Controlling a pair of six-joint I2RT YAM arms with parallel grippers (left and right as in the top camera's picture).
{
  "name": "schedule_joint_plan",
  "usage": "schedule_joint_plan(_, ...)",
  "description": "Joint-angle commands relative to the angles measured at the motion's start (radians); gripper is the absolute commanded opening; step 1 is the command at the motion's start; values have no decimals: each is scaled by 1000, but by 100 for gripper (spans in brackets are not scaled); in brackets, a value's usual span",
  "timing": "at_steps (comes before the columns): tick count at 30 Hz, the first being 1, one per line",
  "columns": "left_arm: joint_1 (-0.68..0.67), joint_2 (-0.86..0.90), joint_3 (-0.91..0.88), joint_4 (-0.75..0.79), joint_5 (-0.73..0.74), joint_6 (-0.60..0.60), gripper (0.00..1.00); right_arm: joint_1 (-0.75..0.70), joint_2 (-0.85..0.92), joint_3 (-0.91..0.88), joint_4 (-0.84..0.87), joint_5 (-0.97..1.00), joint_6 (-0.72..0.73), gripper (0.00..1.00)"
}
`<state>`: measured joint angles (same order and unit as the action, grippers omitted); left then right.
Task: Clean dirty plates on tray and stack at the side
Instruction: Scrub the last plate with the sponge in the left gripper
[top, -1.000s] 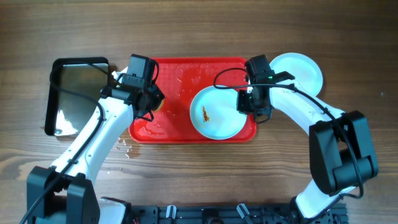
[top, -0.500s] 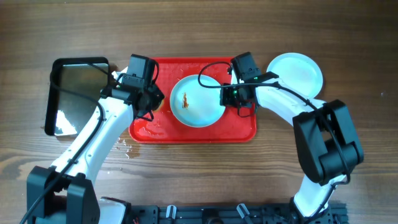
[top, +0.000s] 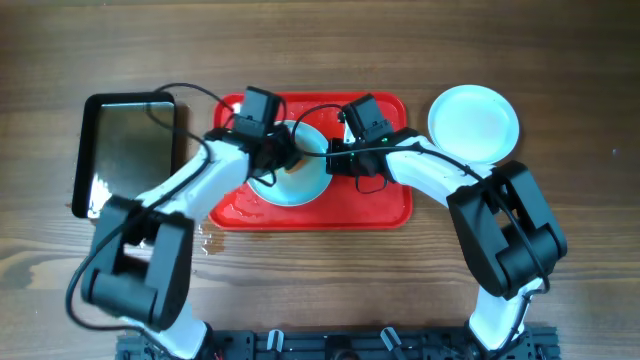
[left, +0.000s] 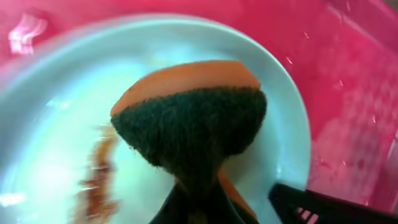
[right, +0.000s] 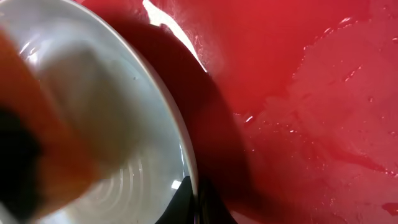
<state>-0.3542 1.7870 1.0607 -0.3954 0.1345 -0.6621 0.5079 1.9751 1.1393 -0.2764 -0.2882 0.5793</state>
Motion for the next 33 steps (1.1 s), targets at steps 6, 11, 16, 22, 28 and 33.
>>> schedule_joint_plan(6, -100, 95, 3, 24, -66, 31, 5, 0, 48, -20, -109, 146, -4, 4)
schedule_joint_plan(11, -98, 160, 3, -113, -279, 82, 7, 0, 48, 54, -246, 221, -34, 4)
schedule_joint_plan(16, -26, 166, 4, -209, -443, 92, 4, 0, 48, 55, -268, 222, -53, 5)
schedule_joint_plan(22, 82, 146, 53, -257, -514, 110, 4, 0, 48, 55, -271, 229, -52, 4)
schedule_joint_plan(28, 68, -95, 187, -350, -443, 132, 4, 0, 48, 55, -272, 229, -44, 4)
schedule_joint_plan(33, 68, -109, 158, -370, -36, 132, 4, 0, 48, 55, -272, 210, -45, 4)
